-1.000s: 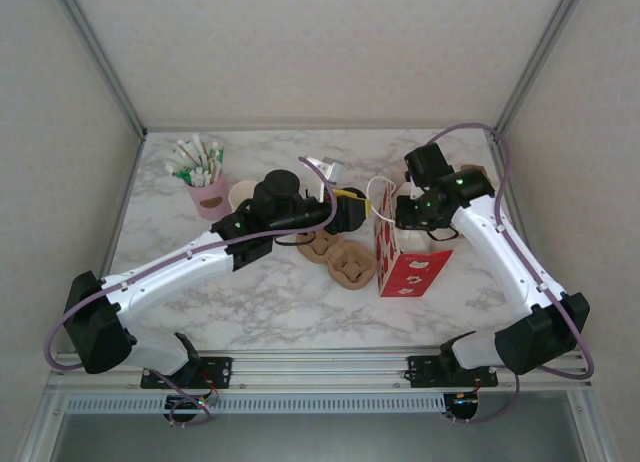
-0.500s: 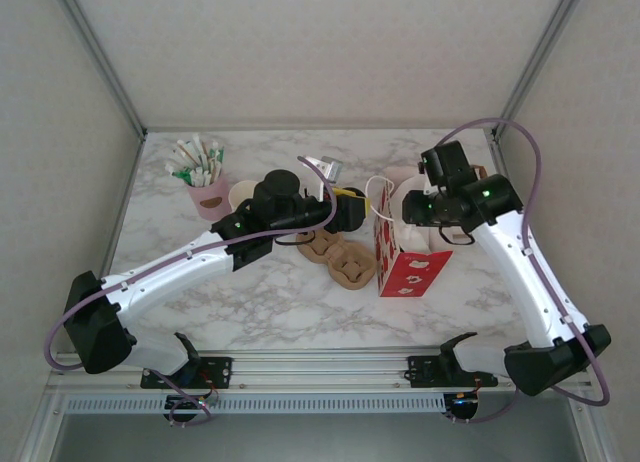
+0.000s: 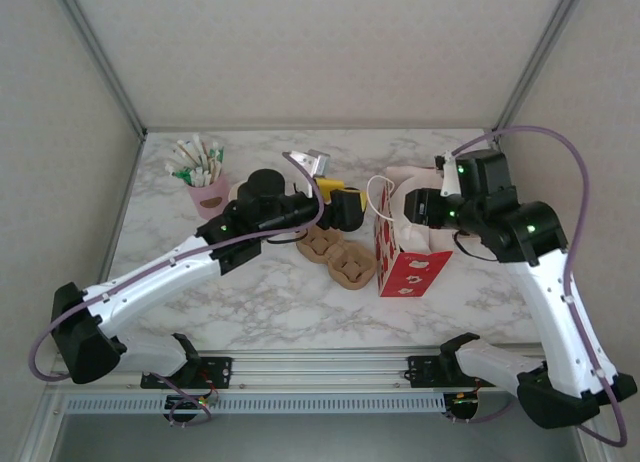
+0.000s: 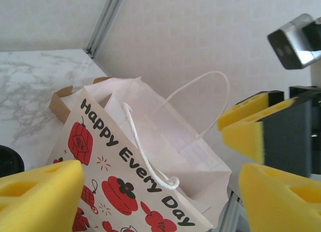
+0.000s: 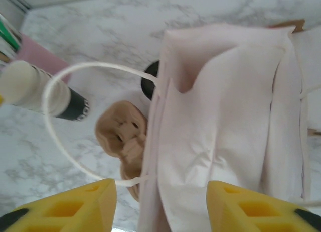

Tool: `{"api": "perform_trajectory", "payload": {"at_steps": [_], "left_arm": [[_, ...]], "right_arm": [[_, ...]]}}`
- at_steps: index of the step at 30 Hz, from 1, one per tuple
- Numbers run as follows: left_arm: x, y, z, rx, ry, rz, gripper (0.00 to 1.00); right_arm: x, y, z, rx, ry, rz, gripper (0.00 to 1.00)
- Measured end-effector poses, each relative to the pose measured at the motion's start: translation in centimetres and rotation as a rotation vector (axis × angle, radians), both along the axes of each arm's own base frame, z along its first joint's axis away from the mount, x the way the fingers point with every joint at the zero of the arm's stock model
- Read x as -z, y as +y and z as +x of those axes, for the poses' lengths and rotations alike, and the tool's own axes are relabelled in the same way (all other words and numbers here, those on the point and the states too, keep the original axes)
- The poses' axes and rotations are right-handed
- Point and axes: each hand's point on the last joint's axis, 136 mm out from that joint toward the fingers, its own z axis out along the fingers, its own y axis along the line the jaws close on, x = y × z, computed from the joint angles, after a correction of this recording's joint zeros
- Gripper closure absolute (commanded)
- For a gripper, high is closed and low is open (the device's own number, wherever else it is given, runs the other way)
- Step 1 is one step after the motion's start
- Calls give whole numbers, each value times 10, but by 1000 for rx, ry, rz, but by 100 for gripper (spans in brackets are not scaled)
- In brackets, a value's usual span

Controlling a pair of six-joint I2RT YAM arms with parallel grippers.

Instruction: Pack the takeout coffee

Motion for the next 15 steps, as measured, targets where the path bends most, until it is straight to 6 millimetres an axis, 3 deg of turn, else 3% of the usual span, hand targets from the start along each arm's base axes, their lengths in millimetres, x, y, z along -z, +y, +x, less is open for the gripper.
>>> {"api": "perform_trajectory", "payload": {"at_steps": [5,15], "left_arm": [[-11,11,-5,-17,-40,-8,1],[-28,47,-21,-88,-96,-25,0]], "right_arm": [[-27,-2,-13,-10,-74,61,30],[-47,-15,-32,5,-149,81,4]]}}
